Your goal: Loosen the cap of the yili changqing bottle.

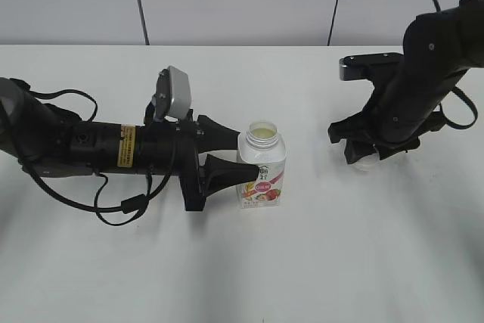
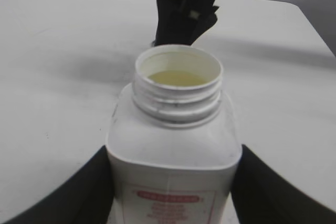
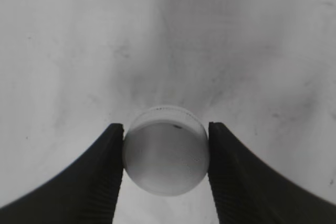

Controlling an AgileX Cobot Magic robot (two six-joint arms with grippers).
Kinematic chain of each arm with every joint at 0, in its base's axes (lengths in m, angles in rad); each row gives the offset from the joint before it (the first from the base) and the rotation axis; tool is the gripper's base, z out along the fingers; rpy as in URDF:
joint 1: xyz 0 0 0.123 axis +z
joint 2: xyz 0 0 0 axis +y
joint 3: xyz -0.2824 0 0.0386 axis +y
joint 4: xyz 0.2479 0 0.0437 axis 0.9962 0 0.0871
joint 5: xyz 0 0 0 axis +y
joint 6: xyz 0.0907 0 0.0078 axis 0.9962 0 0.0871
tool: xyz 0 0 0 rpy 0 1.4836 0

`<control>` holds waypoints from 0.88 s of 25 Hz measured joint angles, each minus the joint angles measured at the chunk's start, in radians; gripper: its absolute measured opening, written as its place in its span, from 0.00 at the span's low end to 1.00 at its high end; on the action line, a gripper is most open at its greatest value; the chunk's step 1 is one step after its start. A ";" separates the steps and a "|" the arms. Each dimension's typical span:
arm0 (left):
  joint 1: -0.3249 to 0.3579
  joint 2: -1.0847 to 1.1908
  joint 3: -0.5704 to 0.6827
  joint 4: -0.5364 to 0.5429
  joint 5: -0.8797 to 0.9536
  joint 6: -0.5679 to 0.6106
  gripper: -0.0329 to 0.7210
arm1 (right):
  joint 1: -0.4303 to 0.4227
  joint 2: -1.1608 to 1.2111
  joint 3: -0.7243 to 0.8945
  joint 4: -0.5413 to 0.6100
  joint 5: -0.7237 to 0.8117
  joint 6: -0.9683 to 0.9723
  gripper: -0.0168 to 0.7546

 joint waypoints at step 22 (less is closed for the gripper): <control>0.021 0.001 0.001 0.066 -0.034 -0.005 0.82 | 0.017 -0.016 0.001 0.001 -0.039 0.002 0.82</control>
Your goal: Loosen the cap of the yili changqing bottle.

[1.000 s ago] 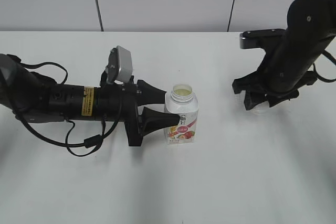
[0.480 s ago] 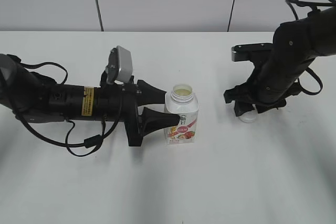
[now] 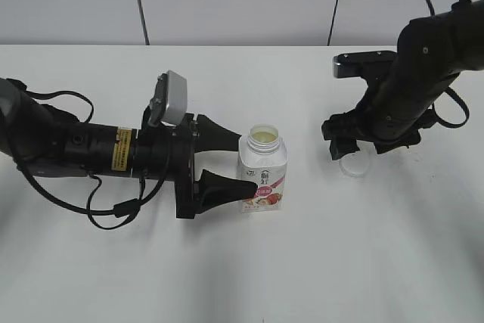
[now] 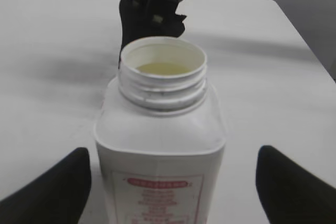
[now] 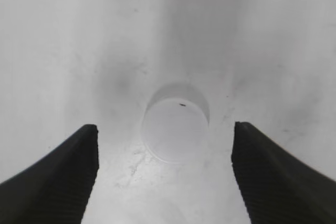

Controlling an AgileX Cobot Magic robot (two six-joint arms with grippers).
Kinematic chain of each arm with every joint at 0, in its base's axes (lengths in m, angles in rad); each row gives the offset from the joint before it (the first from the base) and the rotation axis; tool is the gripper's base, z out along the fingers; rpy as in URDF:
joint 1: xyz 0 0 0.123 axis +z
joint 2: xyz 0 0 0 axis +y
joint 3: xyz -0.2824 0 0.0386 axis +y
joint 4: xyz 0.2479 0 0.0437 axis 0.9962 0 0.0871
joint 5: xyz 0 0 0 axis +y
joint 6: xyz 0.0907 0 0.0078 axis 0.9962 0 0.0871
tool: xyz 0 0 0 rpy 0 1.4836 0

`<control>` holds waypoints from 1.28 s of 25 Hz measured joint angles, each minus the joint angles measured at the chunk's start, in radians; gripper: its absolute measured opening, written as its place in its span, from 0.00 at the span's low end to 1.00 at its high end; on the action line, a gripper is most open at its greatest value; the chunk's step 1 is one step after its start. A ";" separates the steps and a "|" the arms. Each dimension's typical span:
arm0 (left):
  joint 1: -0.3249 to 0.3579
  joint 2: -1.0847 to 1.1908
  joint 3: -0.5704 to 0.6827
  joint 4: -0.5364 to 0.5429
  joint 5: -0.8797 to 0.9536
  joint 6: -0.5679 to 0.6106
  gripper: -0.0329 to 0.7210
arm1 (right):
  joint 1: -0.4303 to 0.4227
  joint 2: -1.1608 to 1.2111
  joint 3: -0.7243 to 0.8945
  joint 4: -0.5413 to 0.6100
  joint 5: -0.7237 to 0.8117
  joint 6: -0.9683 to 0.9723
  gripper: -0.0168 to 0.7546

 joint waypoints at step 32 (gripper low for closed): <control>0.176 -0.562 0.001 -0.064 1.138 -0.257 0.77 | 0.001 -0.213 -0.203 -0.135 0.134 -0.021 0.79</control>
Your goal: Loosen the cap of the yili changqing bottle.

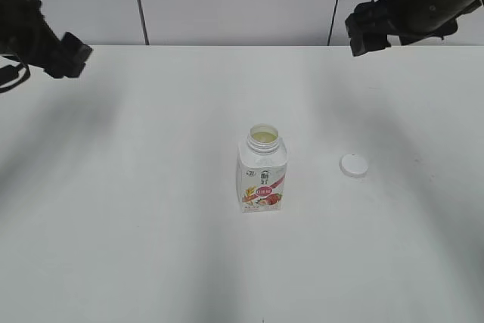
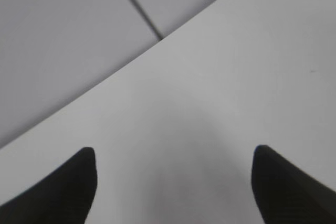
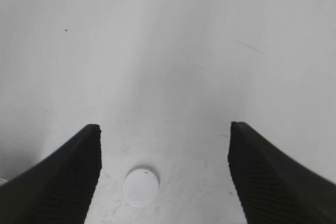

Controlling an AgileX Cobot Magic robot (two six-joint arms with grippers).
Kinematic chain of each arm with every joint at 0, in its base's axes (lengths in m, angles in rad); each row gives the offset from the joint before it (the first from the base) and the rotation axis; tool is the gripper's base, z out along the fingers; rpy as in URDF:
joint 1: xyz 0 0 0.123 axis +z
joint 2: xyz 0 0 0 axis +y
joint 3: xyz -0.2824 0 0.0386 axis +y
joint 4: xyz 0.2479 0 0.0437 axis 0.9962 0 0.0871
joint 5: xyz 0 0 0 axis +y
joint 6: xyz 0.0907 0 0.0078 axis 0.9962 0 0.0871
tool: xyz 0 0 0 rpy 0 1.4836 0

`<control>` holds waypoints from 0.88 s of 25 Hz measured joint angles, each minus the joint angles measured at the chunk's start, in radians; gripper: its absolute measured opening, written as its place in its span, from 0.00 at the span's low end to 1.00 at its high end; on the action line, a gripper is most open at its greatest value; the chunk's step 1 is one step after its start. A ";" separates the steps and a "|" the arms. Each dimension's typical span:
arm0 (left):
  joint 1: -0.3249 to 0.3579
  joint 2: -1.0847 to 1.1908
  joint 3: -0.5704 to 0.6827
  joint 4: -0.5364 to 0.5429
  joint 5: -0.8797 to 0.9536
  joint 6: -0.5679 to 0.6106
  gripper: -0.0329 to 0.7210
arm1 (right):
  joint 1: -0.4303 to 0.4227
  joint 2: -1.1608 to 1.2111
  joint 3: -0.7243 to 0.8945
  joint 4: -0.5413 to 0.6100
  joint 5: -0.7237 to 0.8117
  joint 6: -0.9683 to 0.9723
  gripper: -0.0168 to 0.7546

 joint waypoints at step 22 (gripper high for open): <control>0.001 -0.135 -0.239 -1.038 1.038 0.710 0.77 | -0.194 -0.002 -0.290 0.106 0.555 -0.127 0.78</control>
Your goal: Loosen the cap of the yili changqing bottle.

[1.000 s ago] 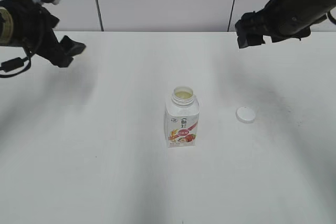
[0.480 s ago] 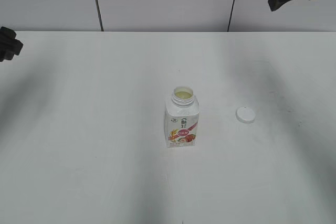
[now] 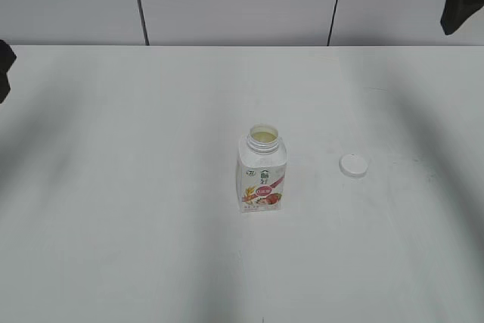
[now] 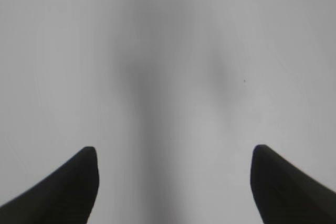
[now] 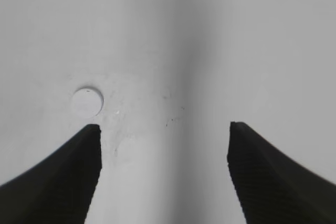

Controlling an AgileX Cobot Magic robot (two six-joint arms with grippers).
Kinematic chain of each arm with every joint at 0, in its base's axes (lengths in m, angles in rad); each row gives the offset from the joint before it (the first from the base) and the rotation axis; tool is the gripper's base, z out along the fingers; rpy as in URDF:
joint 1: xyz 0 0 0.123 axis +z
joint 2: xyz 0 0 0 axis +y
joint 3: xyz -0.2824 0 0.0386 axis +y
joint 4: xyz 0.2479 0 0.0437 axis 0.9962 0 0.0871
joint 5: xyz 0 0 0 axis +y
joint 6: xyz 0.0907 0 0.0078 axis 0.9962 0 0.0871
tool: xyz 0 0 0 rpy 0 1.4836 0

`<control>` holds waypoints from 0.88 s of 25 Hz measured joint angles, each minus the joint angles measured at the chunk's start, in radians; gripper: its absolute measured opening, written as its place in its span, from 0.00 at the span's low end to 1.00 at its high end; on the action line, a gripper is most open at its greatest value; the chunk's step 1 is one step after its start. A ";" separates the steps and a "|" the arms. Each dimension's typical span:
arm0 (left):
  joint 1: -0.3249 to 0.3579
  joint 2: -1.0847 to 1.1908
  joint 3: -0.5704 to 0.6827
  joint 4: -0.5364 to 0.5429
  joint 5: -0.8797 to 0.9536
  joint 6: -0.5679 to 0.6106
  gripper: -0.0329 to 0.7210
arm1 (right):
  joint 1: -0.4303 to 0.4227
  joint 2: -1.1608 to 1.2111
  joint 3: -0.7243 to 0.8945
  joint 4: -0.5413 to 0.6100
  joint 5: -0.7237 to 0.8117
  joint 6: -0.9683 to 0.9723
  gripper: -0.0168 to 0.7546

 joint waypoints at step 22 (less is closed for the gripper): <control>0.029 -0.567 0.428 -0.144 0.102 0.008 0.77 | -0.013 -0.495 0.562 0.077 -0.009 -0.081 0.78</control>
